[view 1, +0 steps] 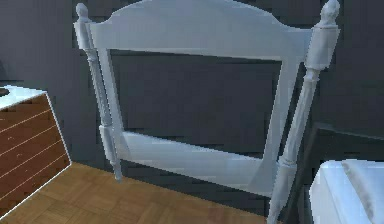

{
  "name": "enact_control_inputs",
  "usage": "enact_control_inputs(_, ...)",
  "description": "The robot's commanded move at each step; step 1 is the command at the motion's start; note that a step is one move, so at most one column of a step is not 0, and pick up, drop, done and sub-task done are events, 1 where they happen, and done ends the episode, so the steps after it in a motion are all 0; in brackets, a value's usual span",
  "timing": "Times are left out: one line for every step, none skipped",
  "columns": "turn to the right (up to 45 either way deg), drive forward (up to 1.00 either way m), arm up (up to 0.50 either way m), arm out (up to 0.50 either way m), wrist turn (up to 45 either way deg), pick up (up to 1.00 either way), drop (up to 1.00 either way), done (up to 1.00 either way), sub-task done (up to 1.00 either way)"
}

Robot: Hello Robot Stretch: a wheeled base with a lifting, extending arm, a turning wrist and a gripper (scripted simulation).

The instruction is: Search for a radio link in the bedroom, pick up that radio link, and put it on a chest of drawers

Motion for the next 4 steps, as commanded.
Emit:
enact_control_inputs(0.0, 0.0, 0.0, 0.0, 0.0, 1.0, 0.0, 0.0, 0.0)
enact_control_inputs(0.0, 0.0, 0.1, 0.0, 0.0, 0.0, 0.0, 0.0, 0.0)
enact_control_inputs(0.0, 0.0, 0.22, 0.0, 0.0, 0.0, 0.0, 0.0, 0.0)
enact_control_inputs(0.0, 0.0, 0.0, 0.0, -45.0, 0.0, 0.0, 0.0, 0.0)
